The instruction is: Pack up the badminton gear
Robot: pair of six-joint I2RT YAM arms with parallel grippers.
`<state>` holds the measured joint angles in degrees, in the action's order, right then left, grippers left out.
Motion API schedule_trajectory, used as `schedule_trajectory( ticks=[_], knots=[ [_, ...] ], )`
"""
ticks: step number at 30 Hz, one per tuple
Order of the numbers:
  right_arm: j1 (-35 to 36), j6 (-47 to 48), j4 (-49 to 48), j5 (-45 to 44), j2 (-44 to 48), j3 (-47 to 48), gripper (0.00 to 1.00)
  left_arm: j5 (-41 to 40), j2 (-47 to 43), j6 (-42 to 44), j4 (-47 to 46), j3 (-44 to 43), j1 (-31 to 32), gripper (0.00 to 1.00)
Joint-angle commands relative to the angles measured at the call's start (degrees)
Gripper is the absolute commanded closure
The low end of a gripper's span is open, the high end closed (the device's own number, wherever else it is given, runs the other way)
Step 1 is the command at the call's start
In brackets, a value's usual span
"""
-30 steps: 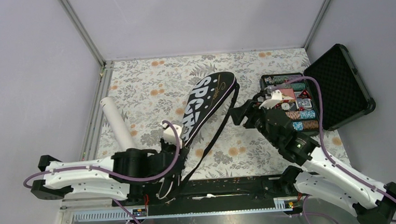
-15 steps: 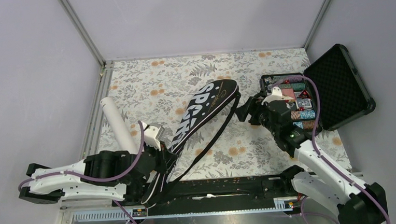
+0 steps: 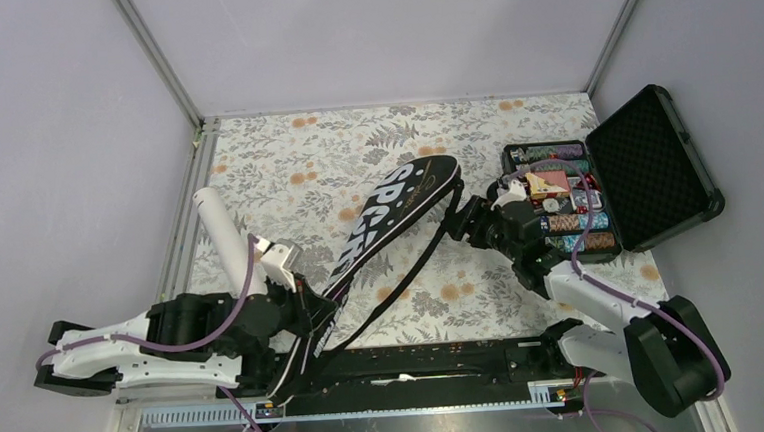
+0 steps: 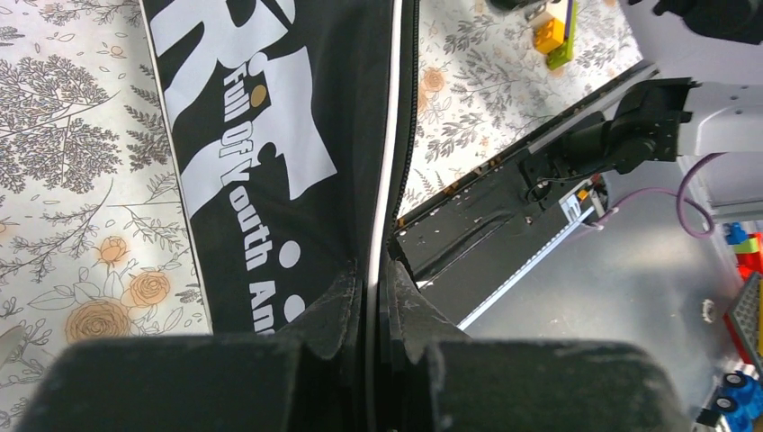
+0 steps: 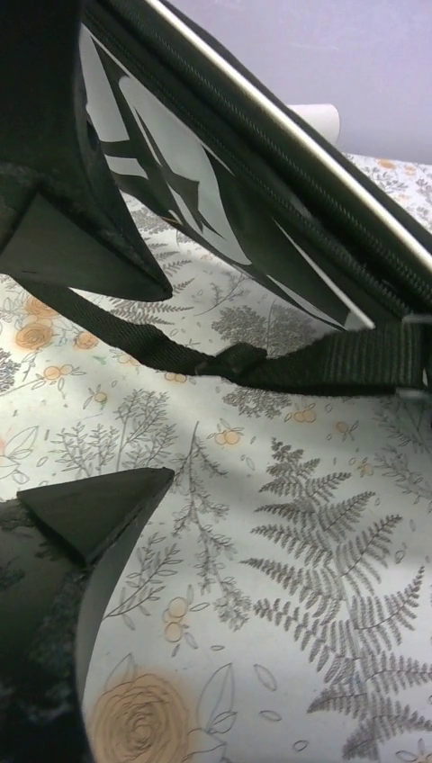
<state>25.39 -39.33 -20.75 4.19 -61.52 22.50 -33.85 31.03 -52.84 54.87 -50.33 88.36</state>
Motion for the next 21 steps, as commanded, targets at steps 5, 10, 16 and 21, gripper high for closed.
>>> schedule_trajectory(
  ticks=[5, 10, 16, 21],
  knots=[
    [-1.74, -3.92, -18.15, 10.88, -8.19, 1.29, 0.29, -0.63, -6.02, -2.5, -4.6, 0.15, 0.32, 1.0],
    [-1.74, -9.95, -30.58, 19.51, -15.35, 1.93, 0.37, -1.45, -6.47, -2.6, -4.59, 0.33, 0.32, 1.0],
    [-1.67, -19.93, -36.96, 22.03, -11.2, 0.84, 0.72, -2.63, -5.21, -3.43, -2.14, 0.18, 0.32, 1.0],
    [-1.66, -23.11, -28.24, 20.89, -1.01, 5.59, 0.73, -2.47, -5.07, -4.24, -1.55, 1.28, 0.32, 1.0]
  ],
)
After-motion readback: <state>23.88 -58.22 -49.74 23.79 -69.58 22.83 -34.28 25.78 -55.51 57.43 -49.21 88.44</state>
